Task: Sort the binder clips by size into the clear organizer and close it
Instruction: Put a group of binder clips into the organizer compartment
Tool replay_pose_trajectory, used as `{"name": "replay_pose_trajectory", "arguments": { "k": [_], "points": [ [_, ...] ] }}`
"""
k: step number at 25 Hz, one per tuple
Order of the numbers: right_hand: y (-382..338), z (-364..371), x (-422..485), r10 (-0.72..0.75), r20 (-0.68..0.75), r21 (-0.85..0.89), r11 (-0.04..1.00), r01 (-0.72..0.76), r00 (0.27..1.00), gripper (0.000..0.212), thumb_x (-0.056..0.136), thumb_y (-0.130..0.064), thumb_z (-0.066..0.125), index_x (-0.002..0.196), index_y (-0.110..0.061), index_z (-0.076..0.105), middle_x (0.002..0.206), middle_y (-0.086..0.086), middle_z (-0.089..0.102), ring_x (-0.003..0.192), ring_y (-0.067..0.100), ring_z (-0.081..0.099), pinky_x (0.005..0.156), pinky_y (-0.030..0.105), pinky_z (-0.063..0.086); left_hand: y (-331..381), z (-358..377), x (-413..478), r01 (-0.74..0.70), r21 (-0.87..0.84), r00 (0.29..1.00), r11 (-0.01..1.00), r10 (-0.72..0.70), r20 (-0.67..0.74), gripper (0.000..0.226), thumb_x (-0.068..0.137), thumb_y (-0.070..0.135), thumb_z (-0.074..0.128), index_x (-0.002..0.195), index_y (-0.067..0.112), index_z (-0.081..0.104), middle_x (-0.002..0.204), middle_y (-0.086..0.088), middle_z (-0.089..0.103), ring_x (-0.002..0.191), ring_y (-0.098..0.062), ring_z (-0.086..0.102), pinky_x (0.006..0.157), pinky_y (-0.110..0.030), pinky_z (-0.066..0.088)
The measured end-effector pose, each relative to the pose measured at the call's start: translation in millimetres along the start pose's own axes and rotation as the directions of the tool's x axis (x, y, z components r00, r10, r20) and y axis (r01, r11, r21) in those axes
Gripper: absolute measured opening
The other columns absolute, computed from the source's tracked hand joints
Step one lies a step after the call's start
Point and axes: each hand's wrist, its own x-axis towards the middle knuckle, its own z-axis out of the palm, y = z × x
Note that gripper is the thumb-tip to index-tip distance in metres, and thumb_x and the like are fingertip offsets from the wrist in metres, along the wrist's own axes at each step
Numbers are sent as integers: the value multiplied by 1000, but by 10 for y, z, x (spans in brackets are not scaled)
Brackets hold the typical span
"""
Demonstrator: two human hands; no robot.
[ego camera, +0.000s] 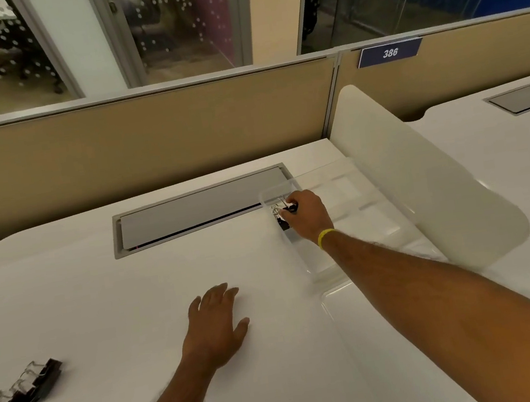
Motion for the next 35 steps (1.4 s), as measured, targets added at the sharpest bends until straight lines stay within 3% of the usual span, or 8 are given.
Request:
{"name": "replay_pose_trajectory", "arguments": {
  "k": [7, 11, 16, 35],
  "points": [
    [119, 22, -15, -52, 95, -51, 997, 57, 994, 52, 84, -37, 70, 126, -11, 55, 127, 7, 54, 117, 23, 52, 99, 34, 44, 50, 17, 108, 5, -2, 1000, 1000, -5, -4, 62, 93, 48, 49, 147, 23, 33, 157, 0, 29, 146, -17, 22, 119, -41, 9],
    [136, -16, -212, -89, 105, -63, 993, 96, 990, 52, 86, -40, 68, 128, -13, 54, 132, 7, 50, 126, 26, 45, 101, 35, 40, 105, -30, 83, 9, 21, 1000, 1000, -9, 8, 63, 93, 50, 47, 148, 24, 31, 158, 0, 27, 146, -17, 20, 120, -41, 9],
    [36, 9, -706, -173, 89, -141, 973, 184, 981, 67, 88, -43, 64, 142, -13, 42, 153, 11, 33, 143, 25, 26, 116, 36, 26, 155, -125, -74, -6, 49, 1000, 999, 6, 7, 64, 94, 52, 45, 149, 24, 29, 159, 0, 24, 147, -16, 19, 120, -42, 9],
    [-598, 752, -2747, -223, 288, -183, 942, 282, 931, 78, 90, -54, 55, 153, -27, 17, 163, 3, 6, 150, 21, 7, 120, 36, 14, -611, -422, -1446, 74, 123, 997, 990, -78, 28, 82, 87, 74, 30, 152, 25, 19, 163, -3, 11, 150, -22, 6, 119, -49, 6]
  ]
}}
